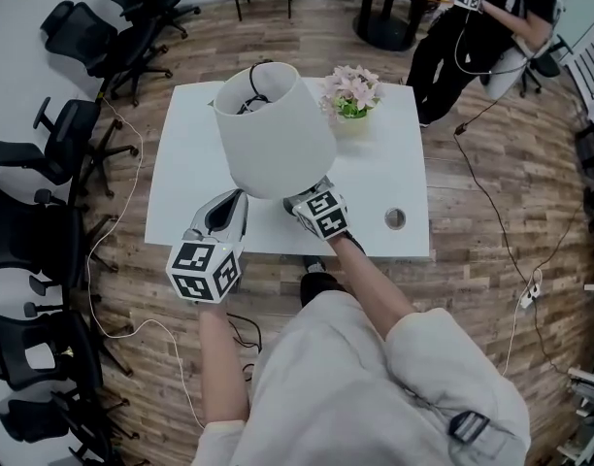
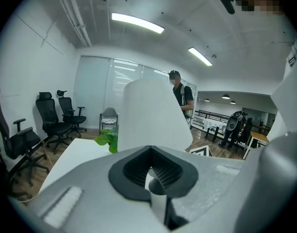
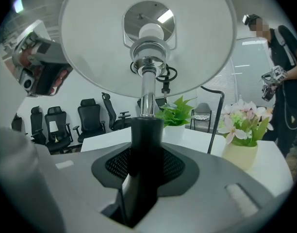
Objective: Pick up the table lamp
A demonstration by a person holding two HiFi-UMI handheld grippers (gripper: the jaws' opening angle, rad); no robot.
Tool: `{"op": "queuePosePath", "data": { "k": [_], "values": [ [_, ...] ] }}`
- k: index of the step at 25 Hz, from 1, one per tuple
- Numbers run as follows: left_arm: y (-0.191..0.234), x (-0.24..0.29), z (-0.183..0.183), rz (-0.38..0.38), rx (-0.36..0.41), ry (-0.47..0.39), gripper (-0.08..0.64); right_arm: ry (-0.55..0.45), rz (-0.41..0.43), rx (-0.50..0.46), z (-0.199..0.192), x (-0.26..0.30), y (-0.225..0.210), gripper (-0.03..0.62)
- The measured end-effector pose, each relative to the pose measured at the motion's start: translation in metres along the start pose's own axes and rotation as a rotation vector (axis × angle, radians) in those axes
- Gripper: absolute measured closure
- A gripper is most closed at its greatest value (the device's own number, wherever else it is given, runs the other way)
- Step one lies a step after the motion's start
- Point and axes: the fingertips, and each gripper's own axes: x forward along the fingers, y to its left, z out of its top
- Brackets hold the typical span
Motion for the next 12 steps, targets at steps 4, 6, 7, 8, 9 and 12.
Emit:
{"op": "queuePosePath", "data": {
  "k": [4, 6, 7, 8, 9, 12],
  "values": [
    [0.021, 0.009, -0.008, 0.013, -0.017, 0.057, 0.560, 0.007, 0.002, 0.003, 0.017, -0.003, -0.010, 0.431],
    [0.029, 0.018, -0.009, 0.017, -0.021, 0.068, 0.560, 0.002, 0.003, 0.006, 0.027, -0.004, -0.017, 0.431],
    [0.031, 0.025, -0.010, 0.017, -0.023, 0.072, 0.560, 0.002, 0.002, 0.010, 0.031, -0.006, -0.022, 0.430],
    [0.032, 0.032, -0.011, 0.016, -0.025, 0.075, 0.560, 0.003, -0.002, 0.014, 0.034, -0.009, -0.027, 0.430],
    [0.032, 0.039, -0.012, 0.014, -0.027, 0.079, 0.560, 0.003, -0.007, 0.019, 0.035, -0.011, -0.032, 0.430],
    [0.037, 0.059, -0.012, 0.017, -0.038, 0.083, 0.560, 0.001, -0.014, 0.035, 0.044, -0.011, -0.044, 0.430]
  ]
}}
